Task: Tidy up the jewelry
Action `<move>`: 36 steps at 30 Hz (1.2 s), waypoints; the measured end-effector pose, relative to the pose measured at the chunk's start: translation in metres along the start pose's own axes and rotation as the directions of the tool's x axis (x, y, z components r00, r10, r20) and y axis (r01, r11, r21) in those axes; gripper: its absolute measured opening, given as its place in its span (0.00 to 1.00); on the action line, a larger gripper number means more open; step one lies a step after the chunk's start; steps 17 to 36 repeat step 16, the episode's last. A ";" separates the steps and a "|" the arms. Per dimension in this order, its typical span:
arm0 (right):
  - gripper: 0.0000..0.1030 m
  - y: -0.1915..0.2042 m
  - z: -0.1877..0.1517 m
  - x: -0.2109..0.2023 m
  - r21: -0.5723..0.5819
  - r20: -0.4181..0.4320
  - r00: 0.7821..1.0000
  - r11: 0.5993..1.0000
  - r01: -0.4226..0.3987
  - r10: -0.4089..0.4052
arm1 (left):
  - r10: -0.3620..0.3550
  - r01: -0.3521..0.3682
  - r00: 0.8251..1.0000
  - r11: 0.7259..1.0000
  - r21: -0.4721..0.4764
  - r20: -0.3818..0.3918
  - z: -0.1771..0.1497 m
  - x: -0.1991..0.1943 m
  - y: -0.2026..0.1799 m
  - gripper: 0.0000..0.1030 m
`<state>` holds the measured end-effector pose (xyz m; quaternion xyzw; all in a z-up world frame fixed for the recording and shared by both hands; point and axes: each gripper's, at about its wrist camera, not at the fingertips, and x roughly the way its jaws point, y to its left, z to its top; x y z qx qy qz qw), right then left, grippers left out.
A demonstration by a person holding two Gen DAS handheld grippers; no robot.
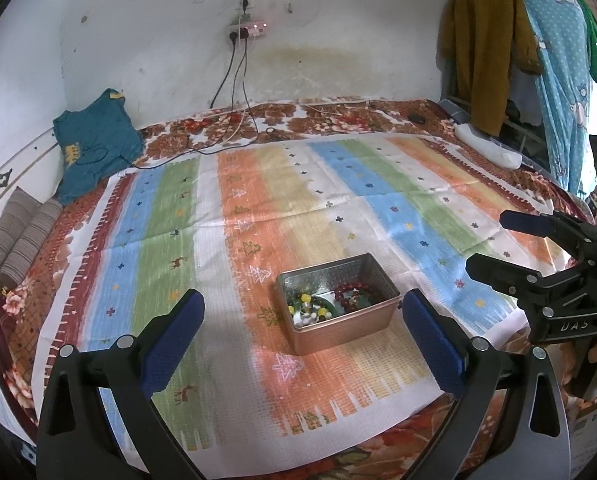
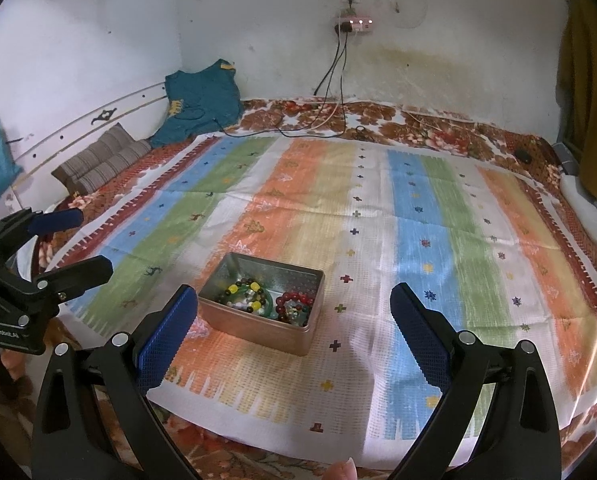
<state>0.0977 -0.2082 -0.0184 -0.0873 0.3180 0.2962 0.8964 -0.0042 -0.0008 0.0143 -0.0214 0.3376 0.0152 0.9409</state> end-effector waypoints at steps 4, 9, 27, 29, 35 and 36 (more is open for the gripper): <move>0.95 0.001 0.000 0.000 -0.004 0.001 1.000 1.000 0.000 0.000 | -0.002 0.002 1.000 1.000 0.005 0.002 0.000 -0.001 -0.001 0.95; 0.95 0.001 -0.001 0.000 -0.003 0.000 1.000 1.000 0.001 -0.001 | -0.007 0.007 1.000 1.000 0.002 -0.004 0.000 0.000 -0.001 0.95; 0.95 0.001 -0.001 0.000 -0.003 0.001 1.000 1.000 0.000 0.000 | -0.007 0.007 1.000 1.000 0.001 -0.006 0.000 0.000 -0.003 0.95; 0.95 0.001 -0.001 0.000 -0.003 0.001 1.000 1.000 0.000 0.000 | -0.007 0.007 1.000 1.000 0.001 -0.006 0.000 0.000 -0.003 0.95; 0.95 0.001 -0.001 0.000 -0.003 0.001 1.000 1.000 0.000 0.000 | -0.007 0.007 1.000 1.000 0.001 -0.006 0.000 0.000 -0.003 0.95; 0.95 0.001 -0.001 0.000 -0.003 0.001 1.000 1.000 0.000 0.000 | -0.007 0.007 1.000 1.000 0.001 -0.006 0.000 0.000 -0.003 0.95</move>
